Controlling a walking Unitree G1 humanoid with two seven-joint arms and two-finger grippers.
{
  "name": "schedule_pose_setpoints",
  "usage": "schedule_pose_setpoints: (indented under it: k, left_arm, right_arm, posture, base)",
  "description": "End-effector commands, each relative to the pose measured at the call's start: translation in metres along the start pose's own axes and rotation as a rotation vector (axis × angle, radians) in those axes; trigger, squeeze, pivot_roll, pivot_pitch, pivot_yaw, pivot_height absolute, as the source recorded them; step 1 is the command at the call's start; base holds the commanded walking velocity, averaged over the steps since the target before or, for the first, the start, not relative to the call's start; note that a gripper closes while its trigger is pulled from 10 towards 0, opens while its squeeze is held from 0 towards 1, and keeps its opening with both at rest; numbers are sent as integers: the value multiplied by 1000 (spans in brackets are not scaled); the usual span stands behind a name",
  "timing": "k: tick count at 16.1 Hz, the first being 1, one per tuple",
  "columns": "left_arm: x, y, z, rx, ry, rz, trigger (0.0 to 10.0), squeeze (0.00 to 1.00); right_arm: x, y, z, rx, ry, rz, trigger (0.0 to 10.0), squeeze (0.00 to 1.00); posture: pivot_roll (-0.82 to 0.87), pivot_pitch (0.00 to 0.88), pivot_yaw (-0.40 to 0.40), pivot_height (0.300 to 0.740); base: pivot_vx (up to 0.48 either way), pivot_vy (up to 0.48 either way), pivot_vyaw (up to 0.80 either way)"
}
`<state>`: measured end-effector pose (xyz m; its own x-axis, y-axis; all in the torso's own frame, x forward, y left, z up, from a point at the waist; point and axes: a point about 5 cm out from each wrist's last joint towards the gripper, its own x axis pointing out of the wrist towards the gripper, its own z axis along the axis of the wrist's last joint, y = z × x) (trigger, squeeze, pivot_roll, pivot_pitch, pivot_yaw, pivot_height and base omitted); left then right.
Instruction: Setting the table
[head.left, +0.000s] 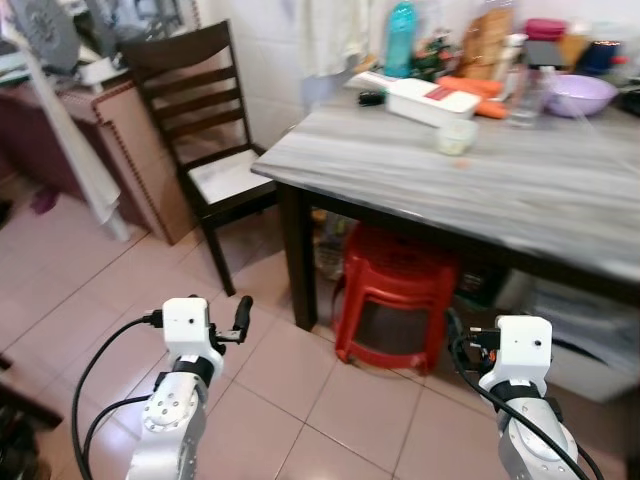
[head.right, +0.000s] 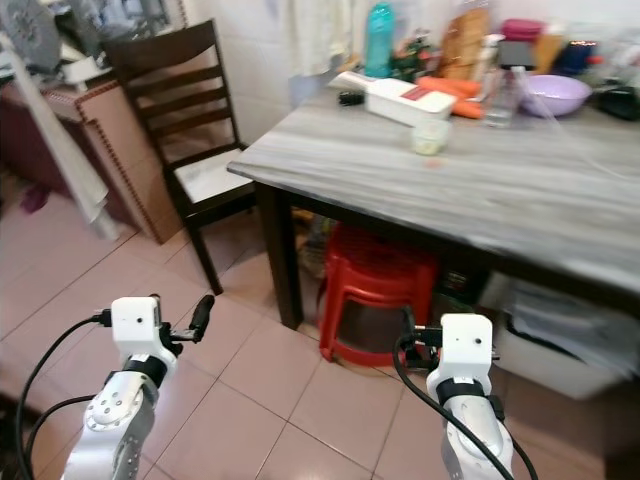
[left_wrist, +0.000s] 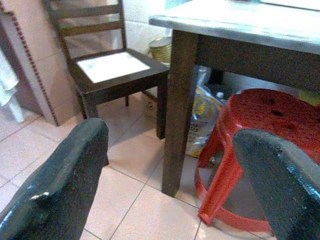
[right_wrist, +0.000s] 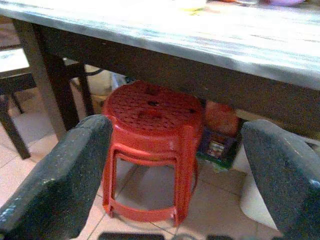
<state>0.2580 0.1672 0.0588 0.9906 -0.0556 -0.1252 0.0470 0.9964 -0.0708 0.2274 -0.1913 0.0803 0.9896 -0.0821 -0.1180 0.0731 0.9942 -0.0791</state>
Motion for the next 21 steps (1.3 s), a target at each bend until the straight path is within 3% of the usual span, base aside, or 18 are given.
schedule_pose_setpoints:
  k: [1,8,13,21]
  left_arm:
    - [2,1,1,6,4,9,10000,0]
    - [3,1,4,31,-4,-21,10000,0]
    - [1,-6,25,-44,-107,-88,10000,0]
    - [0,-7,29,-64,-100,-106,10000,0]
  right_arm:
    - [0,-1,2,6,-9,-9,10000,0]
    - [-2,-7,3,-4,-5,-70,10000,0]
    - [-8,-11,22,-69,-109,-108,10000,0]
    - [-16,-4,32,-46,-128,-68,10000,0]
  posture:
    - [-66,0,84,740]
    - [-71,0,104,740]
    - [-76,0,112,740]
    - [-80,0,112,740]
  base:
    - [-356,0,-400]
    - [-344,0,0]
    - [0,0,0]
    - [0,0,-67]
